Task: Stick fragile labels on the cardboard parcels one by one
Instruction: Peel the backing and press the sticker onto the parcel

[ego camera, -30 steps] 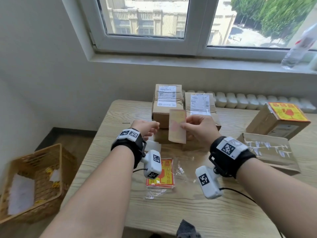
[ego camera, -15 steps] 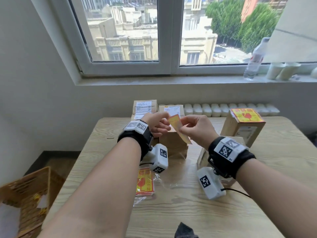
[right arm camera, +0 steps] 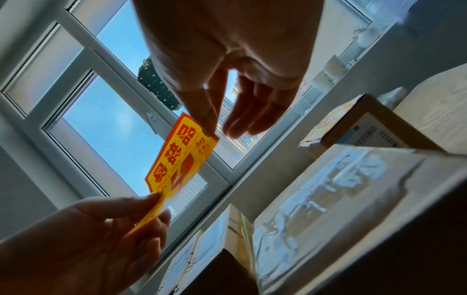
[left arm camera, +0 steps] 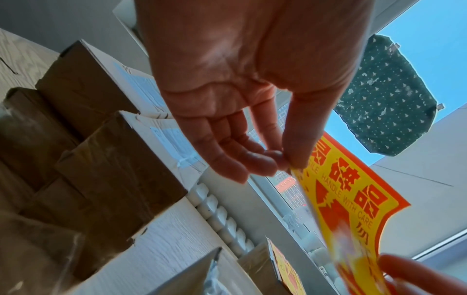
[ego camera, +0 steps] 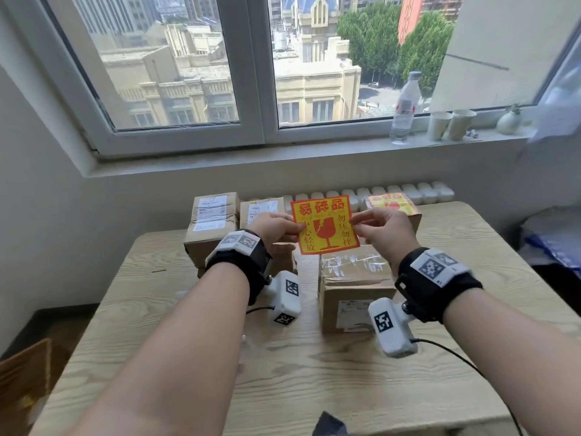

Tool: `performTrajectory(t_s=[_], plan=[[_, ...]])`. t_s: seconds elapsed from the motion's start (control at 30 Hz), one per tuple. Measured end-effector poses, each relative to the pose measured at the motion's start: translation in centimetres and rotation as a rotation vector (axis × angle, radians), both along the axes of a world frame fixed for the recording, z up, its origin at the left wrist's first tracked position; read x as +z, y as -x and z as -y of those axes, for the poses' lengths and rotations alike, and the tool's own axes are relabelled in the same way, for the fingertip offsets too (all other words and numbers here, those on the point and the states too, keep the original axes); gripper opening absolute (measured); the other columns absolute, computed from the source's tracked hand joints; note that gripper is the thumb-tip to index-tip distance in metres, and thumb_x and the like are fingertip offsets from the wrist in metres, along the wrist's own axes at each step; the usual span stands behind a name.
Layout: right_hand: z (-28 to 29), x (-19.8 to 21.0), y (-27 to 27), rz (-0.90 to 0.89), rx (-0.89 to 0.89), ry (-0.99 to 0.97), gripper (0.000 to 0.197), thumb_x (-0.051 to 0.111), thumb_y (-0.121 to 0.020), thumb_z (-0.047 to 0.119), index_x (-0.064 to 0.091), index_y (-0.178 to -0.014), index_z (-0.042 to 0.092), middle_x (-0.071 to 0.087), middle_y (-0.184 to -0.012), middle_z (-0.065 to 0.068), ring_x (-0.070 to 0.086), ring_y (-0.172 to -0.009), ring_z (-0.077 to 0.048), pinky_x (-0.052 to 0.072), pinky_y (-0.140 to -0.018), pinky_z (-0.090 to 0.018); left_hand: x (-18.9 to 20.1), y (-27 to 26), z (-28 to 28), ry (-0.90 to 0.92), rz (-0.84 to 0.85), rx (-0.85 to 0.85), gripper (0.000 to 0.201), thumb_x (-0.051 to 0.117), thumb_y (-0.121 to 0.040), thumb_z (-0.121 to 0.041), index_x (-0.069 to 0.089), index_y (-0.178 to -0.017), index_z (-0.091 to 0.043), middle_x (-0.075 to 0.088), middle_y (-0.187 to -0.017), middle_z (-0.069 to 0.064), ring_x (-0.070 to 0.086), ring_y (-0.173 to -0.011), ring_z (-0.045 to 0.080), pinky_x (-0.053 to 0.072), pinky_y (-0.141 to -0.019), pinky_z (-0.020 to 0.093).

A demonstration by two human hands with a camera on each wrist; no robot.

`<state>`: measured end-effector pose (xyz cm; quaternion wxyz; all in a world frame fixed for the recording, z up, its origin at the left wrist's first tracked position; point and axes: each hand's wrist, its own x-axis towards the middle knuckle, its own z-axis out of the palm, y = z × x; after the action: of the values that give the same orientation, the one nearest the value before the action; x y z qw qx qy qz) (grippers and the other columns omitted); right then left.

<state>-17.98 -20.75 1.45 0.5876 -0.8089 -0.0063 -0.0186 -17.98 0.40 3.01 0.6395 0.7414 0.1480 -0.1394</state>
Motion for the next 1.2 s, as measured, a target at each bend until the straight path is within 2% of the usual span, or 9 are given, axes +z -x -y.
performTrajectory(t_s=[0.1, 0.23, 0.33, 0.5, 0.63, 0.7, 0.9, 1.07, 1.2], plan=[[1.5, -0.7, 0.1, -0.035, -0.036, -0.020, 0.017, 0.071, -0.083, 0.004, 0.070, -0.077, 0.020, 0.072, -0.079, 0.000, 0.067, -0.074, -0.013, 0.050, -0.067, -0.025, -0.2, 0.0, 1.8, -0.006, -0.013, -0.043, 0.009, 0.063, -0.086, 0.002, 0.063, -0.083, -0.007, 0.067, -0.085, 0.009, 0.063, -0.076, 0.019, 0.055, -0.068, 0.028], [3.4, -2.0, -0.2, -0.074, -0.085, 0.042, 0.021, 0.066, -0.085, 0.004, 0.069, -0.074, 0.022, 0.073, -0.080, -0.003, 0.072, -0.079, -0.021, 0.059, -0.074, -0.037, -1.1, 0.2, 3.9, 0.001, -0.038, -0.056, 0.012, 0.063, -0.085, 0.006, 0.065, -0.083, -0.006, 0.067, -0.084, 0.009, 0.063, -0.075, 0.020, 0.054, -0.071, 0.031], [4.5, -2.9, -0.2, -0.113, -0.066, 0.072, 0.024, 0.061, -0.088, 0.002, 0.066, -0.075, 0.022, 0.069, -0.077, -0.003, 0.070, -0.079, -0.022, 0.059, -0.074, -0.035, -2.1, 0.3, 5.1, -0.008, -0.063, -0.036, 0.009, 0.066, -0.085, 0.001, 0.066, -0.081, -0.008, 0.069, -0.083, 0.008, 0.065, -0.073, 0.017, 0.054, -0.064, 0.027], [5.4, -4.3, -0.2, -0.144, -0.064, 0.111, 0.030, 0.061, -0.086, 0.000, 0.068, -0.071, 0.026, 0.067, -0.070, 0.000, 0.065, -0.069, -0.018, 0.058, -0.076, -0.037, -3.3, 0.9, 6.3, -0.079, -0.048, 0.004, 0.008, 0.070, -0.083, -0.002, 0.068, -0.089, -0.005, 0.070, -0.087, 0.011, 0.065, -0.073, 0.017, 0.054, -0.069, 0.027], [5.2, -5.2, -0.1, -0.169, -0.038, 0.161, 0.029, 0.060, -0.086, 0.004, 0.069, -0.072, 0.028, 0.059, -0.062, 0.004, 0.056, -0.060, -0.015, 0.053, -0.064, -0.033, -4.0, 1.1, 6.5, -0.148, -0.063, 0.011, 0.031, 0.075, -0.079, -0.004, 0.061, -0.105, -0.013, 0.071, -0.093, 0.009, 0.065, -0.074, 0.015, 0.054, -0.071, 0.028], [5.2, -5.7, -0.2, -0.189, -0.021, 0.165, 0.027, 0.060, -0.087, 0.005, 0.070, -0.078, 0.029, 0.056, -0.059, 0.004, 0.056, -0.062, -0.017, 0.056, -0.069, -0.039, -4.4, 0.8, 6.3, -0.200, -0.059, 0.031, 0.041, 0.078, -0.076, -0.007, 0.057, -0.110, -0.016, 0.067, -0.092, 0.003, 0.063, -0.077, 0.013, 0.053, -0.075, 0.030], [4.8, -6.7, -0.2, -0.223, 0.015, 0.157, 0.025, 0.060, -0.091, 0.009, 0.071, -0.107, 0.026, 0.061, -0.078, 0.005, 0.066, -0.076, -0.020, 0.060, -0.075, -0.041, -5.8, 0.5, 6.3, -0.333, -0.030, 0.046, 0.022, 0.078, -0.077, -0.014, 0.056, -0.076, -0.016, 0.059, -0.073, -0.003, 0.052, -0.063, 0.010, 0.046, -0.060, 0.026], [4.9, -7.0, 0.0, -0.152, 0.002, 0.284, 0.028, 0.055, -0.094, 0.013, 0.070, -0.113, 0.026, 0.061, -0.081, 0.006, 0.058, -0.067, -0.012, 0.049, -0.057, -0.025, -6.9, 0.5, 6.5, -0.366, 0.032, 0.049, 0.016, 0.077, -0.077, -0.011, 0.063, -0.072, -0.018, 0.065, -0.075, -0.002, 0.059, -0.075, 0.014, 0.051, -0.077, 0.028], [4.8, -7.0, 0.1, -0.126, 0.001, 0.341, 0.031, 0.052, -0.094, 0.011, 0.070, -0.115, 0.025, 0.067, -0.115, 0.001, 0.057, -0.069, -0.007, 0.041, -0.054, -0.018, -7.3, 0.2, 6.7, -0.362, 0.055, 0.079, 0.016, 0.080, -0.074, -0.014, 0.068, -0.070, -0.024, 0.072, -0.089, 0.001, 0.066, -0.088, 0.017, 0.054, -0.085, 0.033]])
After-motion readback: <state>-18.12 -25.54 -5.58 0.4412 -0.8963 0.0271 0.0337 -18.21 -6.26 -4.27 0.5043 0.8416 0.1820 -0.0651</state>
